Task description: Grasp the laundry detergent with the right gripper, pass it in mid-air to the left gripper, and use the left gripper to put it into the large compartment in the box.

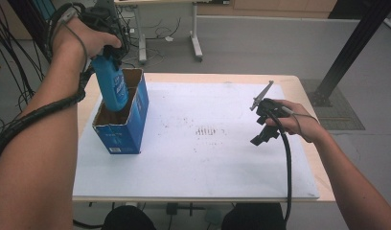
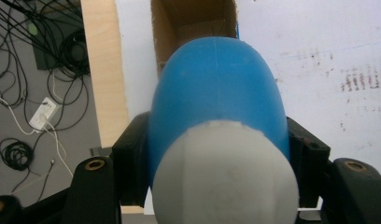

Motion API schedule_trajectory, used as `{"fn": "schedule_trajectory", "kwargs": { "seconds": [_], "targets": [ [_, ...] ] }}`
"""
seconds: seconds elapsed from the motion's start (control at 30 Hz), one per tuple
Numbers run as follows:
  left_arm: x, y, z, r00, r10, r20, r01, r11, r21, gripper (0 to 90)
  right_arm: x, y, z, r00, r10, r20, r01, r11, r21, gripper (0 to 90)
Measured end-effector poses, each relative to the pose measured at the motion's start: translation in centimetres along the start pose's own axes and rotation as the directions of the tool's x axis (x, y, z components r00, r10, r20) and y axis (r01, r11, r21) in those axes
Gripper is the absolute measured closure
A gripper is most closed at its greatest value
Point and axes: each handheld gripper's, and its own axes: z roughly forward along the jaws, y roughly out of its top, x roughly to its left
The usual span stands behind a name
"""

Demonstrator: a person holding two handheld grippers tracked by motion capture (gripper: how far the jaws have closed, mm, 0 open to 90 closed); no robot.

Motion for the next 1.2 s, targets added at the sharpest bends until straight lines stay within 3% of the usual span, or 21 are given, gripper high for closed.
{"fn": "schedule_trajectory", "kwargs": {
  "seconds": [0.2, 0.53, 0.8, 1.1, 1.2],
  "targets": [
    [0.7, -0.4, 2.2, 0.9992, -0.022, 0.033, 0.022, 0.9997, 0.007, 37.9, 0.1, 0.0, 0.3, 1.0000, -0.004, -0.008, 0.005, 1.000, 0.005, 4.8],
    [1.3, -0.8, 4.7, 0.9987, -0.040, 0.032, 0.040, 0.9992, 0.010, 37.9, 0.0, -0.1, 0.7, 1.0000, -0.006, -0.006, 0.006, 1.000, 0.014, 4.9],
    [1.3, -1.3, 7.3, 0.9978, -0.055, 0.036, 0.055, 0.9985, -0.005, 37.9, 0.0, -0.1, 0.8, 0.9999, -0.005, -0.009, 0.005, 1.000, 0.016, 4.8],
    [0.8, -1.5, 9.3, 0.9984, -0.041, 0.039, 0.041, 0.9992, -0.001, 37.9, 0.1, 0.0, 0.9, 0.9998, -0.008, -0.018, 0.008, 1.000, 0.014, 5.0],
    [0.8, -1.8, 10.5, 0.9976, -0.056, 0.042, 0.056, 0.9984, 0.009, 37.9, 0.0, -0.1, 1.0, 0.9998, -0.009, -0.016, 0.010, 1.000, 0.020, 4.9]
  ]
}}
